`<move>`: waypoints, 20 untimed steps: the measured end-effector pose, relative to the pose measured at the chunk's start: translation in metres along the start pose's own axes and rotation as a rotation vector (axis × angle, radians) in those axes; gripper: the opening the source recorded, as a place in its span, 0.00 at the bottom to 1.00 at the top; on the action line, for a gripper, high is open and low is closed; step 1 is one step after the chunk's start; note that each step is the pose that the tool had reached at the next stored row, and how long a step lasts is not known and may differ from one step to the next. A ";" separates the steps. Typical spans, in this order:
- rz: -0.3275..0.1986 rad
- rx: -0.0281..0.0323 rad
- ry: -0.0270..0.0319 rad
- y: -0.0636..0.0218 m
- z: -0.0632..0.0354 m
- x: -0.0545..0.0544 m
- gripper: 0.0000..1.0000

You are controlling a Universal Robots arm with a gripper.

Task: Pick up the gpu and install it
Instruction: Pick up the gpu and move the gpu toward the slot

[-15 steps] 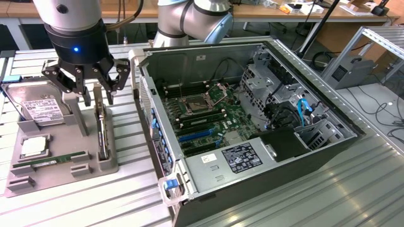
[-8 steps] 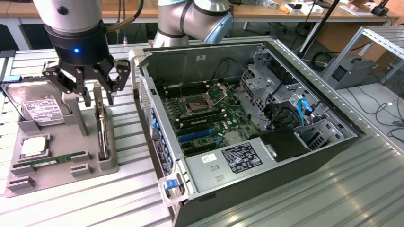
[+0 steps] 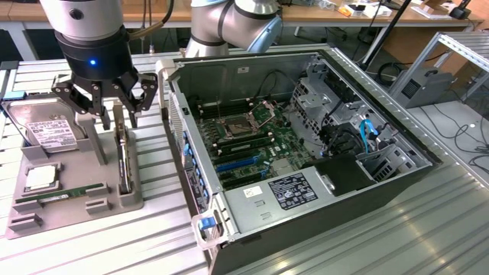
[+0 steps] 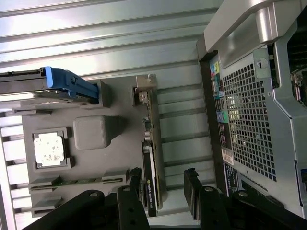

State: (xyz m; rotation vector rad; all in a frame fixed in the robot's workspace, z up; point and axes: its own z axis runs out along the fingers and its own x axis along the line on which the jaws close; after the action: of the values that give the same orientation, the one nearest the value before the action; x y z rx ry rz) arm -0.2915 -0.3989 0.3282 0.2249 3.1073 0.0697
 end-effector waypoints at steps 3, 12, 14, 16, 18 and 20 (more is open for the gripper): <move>0.000 -0.0001 0.0000 0.0000 0.0006 0.000 0.48; 0.000 -0.0001 0.0000 -0.0002 0.0032 0.000 0.48; 0.000 0.0000 0.0000 -0.0002 0.0036 0.000 0.48; 0.000 0.0000 0.0000 -0.0002 0.0040 0.000 0.48; 0.000 -0.0001 0.0000 -0.0002 0.0046 0.000 0.48; 0.000 -0.0001 0.0000 -0.0002 0.0050 0.000 0.48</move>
State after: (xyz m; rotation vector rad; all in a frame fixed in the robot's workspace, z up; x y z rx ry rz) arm -0.2915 -0.3989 0.3232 0.2249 3.1072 0.0699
